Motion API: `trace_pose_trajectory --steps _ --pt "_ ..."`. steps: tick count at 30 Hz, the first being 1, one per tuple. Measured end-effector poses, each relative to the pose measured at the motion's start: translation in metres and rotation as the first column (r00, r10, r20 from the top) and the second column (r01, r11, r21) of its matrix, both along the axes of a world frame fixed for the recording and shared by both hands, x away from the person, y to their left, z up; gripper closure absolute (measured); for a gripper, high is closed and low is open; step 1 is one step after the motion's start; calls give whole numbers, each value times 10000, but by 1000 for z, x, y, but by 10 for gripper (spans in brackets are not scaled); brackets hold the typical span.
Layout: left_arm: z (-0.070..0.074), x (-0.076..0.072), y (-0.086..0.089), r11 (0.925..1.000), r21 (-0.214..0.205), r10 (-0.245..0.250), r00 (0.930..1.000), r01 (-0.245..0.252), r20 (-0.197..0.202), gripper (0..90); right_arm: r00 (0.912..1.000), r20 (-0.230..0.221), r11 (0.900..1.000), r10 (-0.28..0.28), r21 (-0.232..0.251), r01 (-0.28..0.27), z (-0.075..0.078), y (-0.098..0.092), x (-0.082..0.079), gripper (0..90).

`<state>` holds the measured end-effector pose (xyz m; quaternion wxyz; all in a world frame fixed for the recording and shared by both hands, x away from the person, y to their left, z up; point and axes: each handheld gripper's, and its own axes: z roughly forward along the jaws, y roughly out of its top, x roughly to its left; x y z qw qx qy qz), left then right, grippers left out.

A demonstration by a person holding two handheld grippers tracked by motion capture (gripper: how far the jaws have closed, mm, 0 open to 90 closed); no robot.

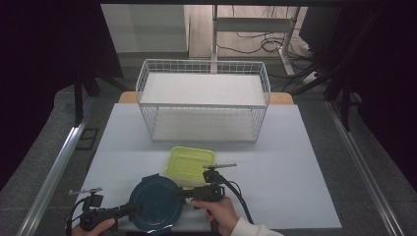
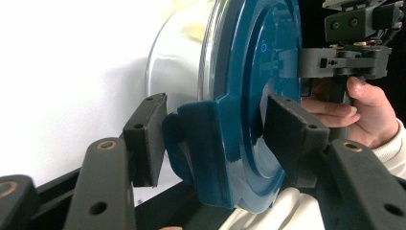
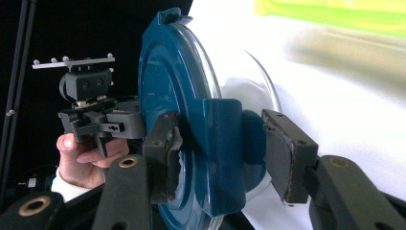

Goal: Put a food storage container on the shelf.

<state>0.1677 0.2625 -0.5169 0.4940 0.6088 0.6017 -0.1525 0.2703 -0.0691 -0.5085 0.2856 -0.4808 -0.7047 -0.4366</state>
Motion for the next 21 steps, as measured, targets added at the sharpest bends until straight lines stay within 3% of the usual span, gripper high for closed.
trace_pose_trajectory --steps 13,18,21 --pt "25 13 -15 9990 63 -443 9970 440 629 432 9973 628 9992 -372 166 362 25 -22 -5 501" --pt "39 25 -22 9978 119 -655 9945 647 822 434 9943 927 9985 -531 205 514 39 -29 -2 501" --pt "55 41 -27 9966 251 -812 9904 788 1121 434 9903 1171 9968 -747 365 709 52 -36 7 500"
